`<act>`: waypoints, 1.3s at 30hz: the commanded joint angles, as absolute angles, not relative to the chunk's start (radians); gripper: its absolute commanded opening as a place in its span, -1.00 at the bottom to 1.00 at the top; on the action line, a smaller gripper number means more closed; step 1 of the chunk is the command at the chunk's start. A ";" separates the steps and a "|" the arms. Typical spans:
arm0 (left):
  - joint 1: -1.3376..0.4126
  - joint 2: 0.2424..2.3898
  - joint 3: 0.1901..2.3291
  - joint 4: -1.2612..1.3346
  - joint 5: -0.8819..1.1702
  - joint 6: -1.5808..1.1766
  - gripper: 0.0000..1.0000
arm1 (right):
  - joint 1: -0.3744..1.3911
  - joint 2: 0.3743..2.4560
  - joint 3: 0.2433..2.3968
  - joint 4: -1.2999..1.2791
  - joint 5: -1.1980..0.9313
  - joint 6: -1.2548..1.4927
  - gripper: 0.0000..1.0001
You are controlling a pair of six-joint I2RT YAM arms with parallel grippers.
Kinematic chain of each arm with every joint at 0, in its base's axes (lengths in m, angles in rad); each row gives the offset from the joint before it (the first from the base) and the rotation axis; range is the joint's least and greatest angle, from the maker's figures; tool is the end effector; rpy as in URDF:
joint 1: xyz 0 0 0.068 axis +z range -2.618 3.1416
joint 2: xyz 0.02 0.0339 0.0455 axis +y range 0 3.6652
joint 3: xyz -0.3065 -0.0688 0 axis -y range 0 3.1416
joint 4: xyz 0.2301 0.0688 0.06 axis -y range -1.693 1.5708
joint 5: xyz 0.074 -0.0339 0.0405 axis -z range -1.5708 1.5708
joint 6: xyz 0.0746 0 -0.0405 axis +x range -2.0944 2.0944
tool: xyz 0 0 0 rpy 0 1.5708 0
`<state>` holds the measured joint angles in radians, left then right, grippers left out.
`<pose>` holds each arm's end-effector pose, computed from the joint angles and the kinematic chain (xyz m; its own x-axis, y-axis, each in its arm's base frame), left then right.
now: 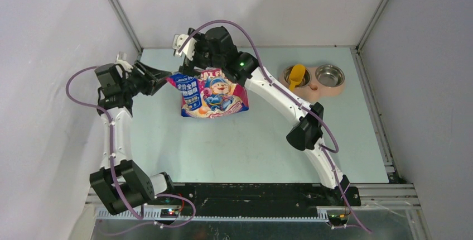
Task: Serve the pet food
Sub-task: Open the pet food bag at the center of the board.
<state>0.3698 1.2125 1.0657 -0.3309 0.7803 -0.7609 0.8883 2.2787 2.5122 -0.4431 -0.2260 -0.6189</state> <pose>0.2630 0.0457 0.3678 -0.5350 -0.7330 -0.4201 -0.0598 0.5289 -0.8466 0.3483 0.4550 0.4274 0.4120 -0.3895 -0.8237 -0.8047 0.2685 -0.5295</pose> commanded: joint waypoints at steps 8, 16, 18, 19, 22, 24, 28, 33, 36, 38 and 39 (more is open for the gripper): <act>0.353 1.186 1.056 -0.338 0.751 -0.742 -0.29 | 0.888 2.269 2.569 -0.461 -0.301 -0.541 0.99; 0.336 1.207 1.069 -0.347 0.735 -0.729 -0.41 | 0.887 2.282 2.566 -0.450 -0.289 -0.555 0.99; 0.335 1.217 1.076 -0.351 0.735 -0.728 -0.50 | 0.888 2.285 2.568 -0.443 -0.281 -0.555 0.99; 0.333 1.225 1.078 -0.352 0.736 -0.727 -0.59 | 0.888 2.286 2.569 -0.441 -0.276 -0.555 0.99; 0.331 1.236 1.088 -0.354 0.739 -0.726 -0.73 | 0.887 2.288 2.569 -0.433 -0.270 -0.556 0.99; 0.328 1.240 1.091 -0.355 0.740 -0.724 -0.87 | 0.886 2.290 2.569 -0.426 -0.266 -0.550 0.99; 0.311 1.240 1.096 -0.356 0.733 -0.716 -1.00 | 0.872 2.297 2.576 -0.414 -0.273 -0.496 0.99; 0.272 1.230 1.121 -0.377 0.713 -0.672 -1.00 | 0.834 2.288 2.619 -0.458 -0.367 -0.346 0.99; 0.221 1.228 1.147 -0.395 0.685 -0.613 -1.00 | 0.814 2.270 2.620 -0.490 -0.442 -0.237 0.99; 0.184 1.229 1.166 -0.404 0.664 -0.579 -1.00 | 0.803 2.258 2.612 -0.503 -0.465 -0.199 0.99; 0.173 1.231 1.177 -0.402 0.658 -0.559 -1.00 | 0.796 2.255 2.606 -0.511 -0.472 -0.188 0.99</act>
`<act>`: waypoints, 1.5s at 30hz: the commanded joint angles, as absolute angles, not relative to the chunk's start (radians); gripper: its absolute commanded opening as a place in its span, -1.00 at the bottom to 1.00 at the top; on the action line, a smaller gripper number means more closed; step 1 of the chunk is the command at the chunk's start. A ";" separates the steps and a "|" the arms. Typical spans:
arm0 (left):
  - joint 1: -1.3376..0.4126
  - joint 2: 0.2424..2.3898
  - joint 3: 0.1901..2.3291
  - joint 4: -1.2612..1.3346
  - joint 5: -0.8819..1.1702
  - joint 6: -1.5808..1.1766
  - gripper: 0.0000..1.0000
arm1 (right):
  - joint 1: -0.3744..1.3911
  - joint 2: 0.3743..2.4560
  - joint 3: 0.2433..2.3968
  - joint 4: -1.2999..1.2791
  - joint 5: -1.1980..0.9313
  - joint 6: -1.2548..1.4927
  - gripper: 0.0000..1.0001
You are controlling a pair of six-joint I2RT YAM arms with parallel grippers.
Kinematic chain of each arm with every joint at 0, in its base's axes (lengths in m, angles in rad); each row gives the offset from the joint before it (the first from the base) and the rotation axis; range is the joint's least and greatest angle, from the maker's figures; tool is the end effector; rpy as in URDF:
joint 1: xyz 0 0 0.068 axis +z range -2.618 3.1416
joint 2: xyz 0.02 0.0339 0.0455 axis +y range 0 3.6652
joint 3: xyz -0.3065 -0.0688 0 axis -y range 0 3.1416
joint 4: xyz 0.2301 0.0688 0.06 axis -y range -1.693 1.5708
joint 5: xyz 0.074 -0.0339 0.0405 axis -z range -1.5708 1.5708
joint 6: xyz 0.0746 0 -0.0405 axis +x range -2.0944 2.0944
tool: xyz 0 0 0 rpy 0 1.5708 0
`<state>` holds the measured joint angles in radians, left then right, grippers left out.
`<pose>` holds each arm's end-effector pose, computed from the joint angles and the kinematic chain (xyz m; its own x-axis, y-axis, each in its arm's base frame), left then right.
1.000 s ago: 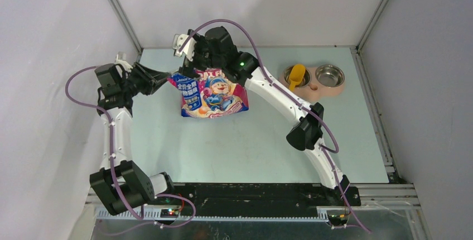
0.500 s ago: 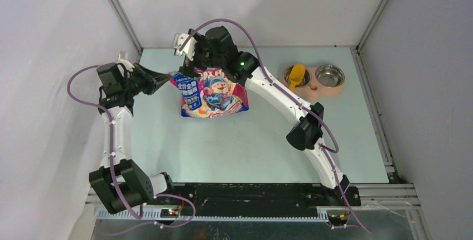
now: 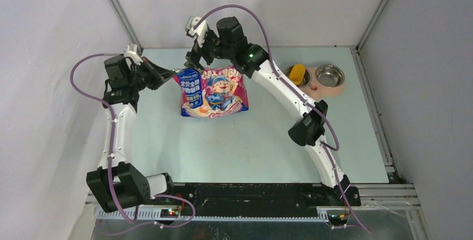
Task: Serve the pet food
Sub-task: Open the pet food bag at the center of the board.
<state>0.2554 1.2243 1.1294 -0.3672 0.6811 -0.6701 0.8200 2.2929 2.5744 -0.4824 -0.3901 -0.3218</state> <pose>0.2719 0.0225 0.3809 -0.5549 -0.6435 -0.5272 0.0057 0.6308 -0.7759 0.3661 0.4340 0.4365 0.1651 -0.2518 -0.9536 -0.9257 0.2940 -0.2379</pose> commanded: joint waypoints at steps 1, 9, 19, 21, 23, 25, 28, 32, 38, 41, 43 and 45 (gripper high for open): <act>0.151 1.237 1.183 -0.404 0.653 -0.548 -1.00 | 0.786 2.250 2.600 -0.515 -0.486 -0.170 0.99; 0.040 1.291 1.275 -0.406 0.607 -0.443 -1.00 | 0.735 2.233 2.562 -0.545 -0.537 -0.115 0.99; 0.016 1.287 1.266 -0.434 0.531 -0.411 -1.00 | 0.711 2.236 2.575 -0.602 -0.497 -0.224 0.99; 0.019 1.276 1.262 -0.438 0.524 -0.410 -1.00 | 0.717 2.236 2.579 -0.604 -0.425 -0.265 0.99; 0.024 1.268 1.261 -0.440 0.523 -0.412 -1.00 | 0.729 2.236 2.576 -0.605 -0.357 -0.320 0.99; 0.033 1.263 1.262 -0.442 0.525 -0.416 -1.00 | 0.739 2.238 2.567 -0.601 -0.314 -0.353 0.99; 0.042 1.247 1.257 -0.440 0.528 -0.418 -1.00 | 0.746 2.243 2.556 -0.587 -0.268 -0.362 0.99; 0.049 1.228 1.244 -0.439 0.528 -0.414 -1.00 | 0.742 2.252 2.553 -0.554 -0.245 -0.334 0.99; 0.058 1.213 1.243 -0.455 0.513 -0.405 -1.00 | 0.753 2.265 2.572 -0.542 -0.295 -0.296 0.99; 0.063 1.205 1.239 -0.454 0.506 -0.405 -1.00 | 0.764 2.267 2.612 -0.548 -0.341 -0.272 0.99; 0.064 1.200 1.235 -0.453 0.505 -0.406 -1.00 | 0.783 2.265 2.620 -0.552 -0.334 -0.296 0.99; 0.066 1.197 1.233 -0.453 0.503 -0.406 -1.00 | 0.804 2.262 2.620 -0.559 -0.322 -0.321 0.99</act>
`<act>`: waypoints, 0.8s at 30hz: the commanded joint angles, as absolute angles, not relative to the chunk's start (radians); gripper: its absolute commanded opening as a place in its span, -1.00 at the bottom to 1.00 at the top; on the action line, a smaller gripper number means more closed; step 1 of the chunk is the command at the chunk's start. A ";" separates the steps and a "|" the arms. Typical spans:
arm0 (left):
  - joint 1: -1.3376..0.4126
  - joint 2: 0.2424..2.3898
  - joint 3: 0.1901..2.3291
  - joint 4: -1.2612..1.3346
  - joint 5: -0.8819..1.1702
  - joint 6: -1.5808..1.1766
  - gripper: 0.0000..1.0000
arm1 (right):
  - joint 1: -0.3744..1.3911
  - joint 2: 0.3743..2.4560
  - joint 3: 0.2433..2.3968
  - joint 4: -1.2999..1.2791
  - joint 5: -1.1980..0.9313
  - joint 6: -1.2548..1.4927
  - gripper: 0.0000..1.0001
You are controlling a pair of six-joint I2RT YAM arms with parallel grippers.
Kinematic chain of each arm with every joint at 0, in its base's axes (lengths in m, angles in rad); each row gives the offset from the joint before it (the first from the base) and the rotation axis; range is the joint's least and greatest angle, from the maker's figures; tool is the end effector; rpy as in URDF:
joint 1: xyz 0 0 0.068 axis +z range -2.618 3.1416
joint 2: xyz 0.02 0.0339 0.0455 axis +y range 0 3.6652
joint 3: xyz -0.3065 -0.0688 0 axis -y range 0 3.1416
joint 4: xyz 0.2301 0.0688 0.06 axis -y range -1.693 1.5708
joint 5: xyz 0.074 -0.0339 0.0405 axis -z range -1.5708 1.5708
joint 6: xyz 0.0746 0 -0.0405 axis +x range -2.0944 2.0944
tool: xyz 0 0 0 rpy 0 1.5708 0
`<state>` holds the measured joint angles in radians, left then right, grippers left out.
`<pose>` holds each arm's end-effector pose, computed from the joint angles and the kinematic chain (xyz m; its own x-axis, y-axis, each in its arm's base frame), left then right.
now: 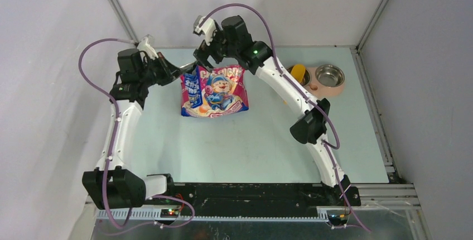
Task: Serve the pet food
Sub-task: Open the pet food bag at the center of the board.
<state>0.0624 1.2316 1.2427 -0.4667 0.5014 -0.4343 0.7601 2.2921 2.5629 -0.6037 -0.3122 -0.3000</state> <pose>0.2743 -0.0188 0.4037 -0.5566 -0.4045 -0.7256 0.1564 0.8068 -0.5697 0.3938 0.4060 0.4156 0.0297 -0.3598 -0.9325 -0.8974 0.4013 -0.1834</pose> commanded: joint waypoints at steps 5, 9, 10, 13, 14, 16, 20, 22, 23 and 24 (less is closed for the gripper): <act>0.069 1.182 1.223 -0.445 0.495 -0.406 -1.00 | 0.827 2.265 2.620 -0.559 -0.306 -0.323 0.99; 0.069 1.173 1.223 -0.444 0.498 -0.411 -1.00 | 0.843 2.285 2.608 -0.527 -0.227 -0.377 0.99; 0.069 1.173 1.225 -0.446 0.498 -0.410 -1.00 | 0.845 2.294 2.606 -0.518 -0.204 -0.398 0.99; 0.068 1.165 1.225 -0.449 0.497 -0.409 -1.00 | 0.850 2.311 2.596 -0.498 -0.147 -0.434 0.99; 0.068 1.160 1.223 -0.449 0.496 -0.407 -1.00 | 0.852 2.318 2.594 -0.486 -0.114 -0.452 0.98; 0.069 1.156 1.221 -0.450 0.495 -0.404 -1.00 | 0.852 2.326 2.584 -0.472 -0.080 -0.479 0.98; 0.069 1.155 1.224 -0.452 0.493 -0.402 -1.00 | 0.850 2.332 2.569 -0.468 -0.075 -0.504 0.98; 0.069 1.154 1.225 -0.453 0.492 -0.401 -1.00 | 0.850 2.332 2.561 -0.479 -0.091 -0.506 0.98; 0.068 1.154 1.226 -0.455 0.491 -0.401 -1.00 | 0.850 2.331 2.559 -0.485 -0.096 -0.506 0.97; 0.068 1.152 1.226 -0.456 0.490 -0.400 -1.00 | 0.851 2.331 2.555 -0.488 -0.104 -0.505 0.97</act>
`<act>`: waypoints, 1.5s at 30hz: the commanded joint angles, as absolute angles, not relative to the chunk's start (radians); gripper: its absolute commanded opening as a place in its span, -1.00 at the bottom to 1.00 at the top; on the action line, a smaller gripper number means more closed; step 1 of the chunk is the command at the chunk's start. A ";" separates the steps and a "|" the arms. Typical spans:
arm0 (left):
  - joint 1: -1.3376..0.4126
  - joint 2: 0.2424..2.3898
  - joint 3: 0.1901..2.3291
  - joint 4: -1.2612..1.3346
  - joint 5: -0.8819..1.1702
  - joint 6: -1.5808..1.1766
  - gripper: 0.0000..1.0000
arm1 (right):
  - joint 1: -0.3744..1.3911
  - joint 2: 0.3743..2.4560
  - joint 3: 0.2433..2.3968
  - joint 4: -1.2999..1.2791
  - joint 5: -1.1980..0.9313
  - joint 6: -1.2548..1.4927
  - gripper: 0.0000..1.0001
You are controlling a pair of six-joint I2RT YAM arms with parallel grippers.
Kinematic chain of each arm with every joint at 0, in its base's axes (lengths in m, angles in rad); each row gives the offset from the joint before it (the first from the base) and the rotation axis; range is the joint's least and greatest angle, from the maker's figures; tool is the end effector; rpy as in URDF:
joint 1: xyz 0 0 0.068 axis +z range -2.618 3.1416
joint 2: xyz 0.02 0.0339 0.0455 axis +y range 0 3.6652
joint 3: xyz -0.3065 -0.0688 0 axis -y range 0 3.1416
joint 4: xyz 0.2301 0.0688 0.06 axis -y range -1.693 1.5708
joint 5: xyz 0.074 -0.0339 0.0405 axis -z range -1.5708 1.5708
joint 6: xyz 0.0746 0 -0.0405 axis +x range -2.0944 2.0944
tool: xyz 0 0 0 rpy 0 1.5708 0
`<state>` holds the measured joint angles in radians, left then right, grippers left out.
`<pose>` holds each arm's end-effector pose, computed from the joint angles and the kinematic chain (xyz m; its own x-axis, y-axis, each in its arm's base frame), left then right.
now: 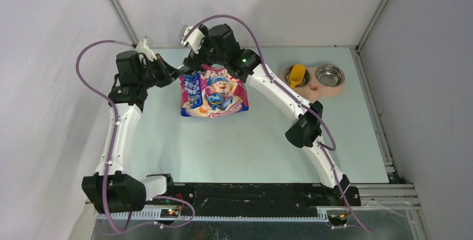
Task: Serve the pet food
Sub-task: Open the pet food bag at the center of the board.
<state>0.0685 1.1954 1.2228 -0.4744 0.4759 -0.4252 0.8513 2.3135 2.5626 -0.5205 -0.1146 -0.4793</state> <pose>0.2642 -0.0161 0.4043 -0.5378 -0.4044 -0.7398 0.1421 0.8214 -0.5524 0.3746 0.4405 0.4145 0.2213 -0.4426 -0.8690 -0.8089 0.4144 -0.4171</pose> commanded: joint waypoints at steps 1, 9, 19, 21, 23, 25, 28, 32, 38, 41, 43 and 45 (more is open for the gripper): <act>0.068 1.151 1.227 -0.456 0.488 -0.397 -1.00 | 0.851 2.332 2.554 -0.494 -0.106 -0.505 0.98; 0.068 1.136 1.251 -0.489 0.458 -0.349 -0.99 | 0.845 2.345 2.531 -0.523 -0.117 -0.484 0.98; 0.066 1.151 1.358 -0.530 0.394 -0.277 0.42 | 0.827 2.330 2.523 -0.572 -0.179 -0.394 0.96; 0.060 1.168 1.391 -0.550 0.388 -0.265 0.54 | 0.827 2.327 2.522 -0.581 -0.190 -0.379 0.96; 0.052 1.187 1.412 -0.567 0.384 -0.250 0.57 | 0.826 2.325 2.521 -0.589 -0.193 -0.367 0.96; 0.039 1.205 1.423 -0.588 0.373 -0.234 0.59 | 0.828 2.325 2.518 -0.593 -0.191 -0.359 0.96; 0.012 1.242 1.435 -0.623 0.356 -0.187 0.59 | 0.826 2.325 2.513 -0.593 -0.174 -0.349 0.96; -0.006 1.271 1.436 -0.666 0.337 -0.141 0.56 | 0.822 2.329 2.513 -0.592 -0.162 -0.326 0.96; -0.035 1.302 1.457 -0.719 0.299 -0.071 0.48 | 0.814 2.324 2.513 -0.597 -0.158 -0.273 0.95; -0.036 1.319 1.476 -0.753 0.310 -0.032 0.46 | 0.814 2.325 2.513 -0.596 -0.142 -0.254 0.94; -0.037 1.325 1.486 -0.776 0.316 -0.014 0.45 | 0.814 2.326 2.512 -0.594 -0.130 -0.242 0.94; -0.037 1.328 1.495 -0.799 0.315 -0.003 0.43 | 0.814 2.327 2.511 -0.590 -0.117 -0.227 0.93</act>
<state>-0.0242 1.3193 1.4525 -0.7246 0.3153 -0.0673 0.8177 2.3257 2.5233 -0.5262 -0.1535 -0.2615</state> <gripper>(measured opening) 0.721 0.968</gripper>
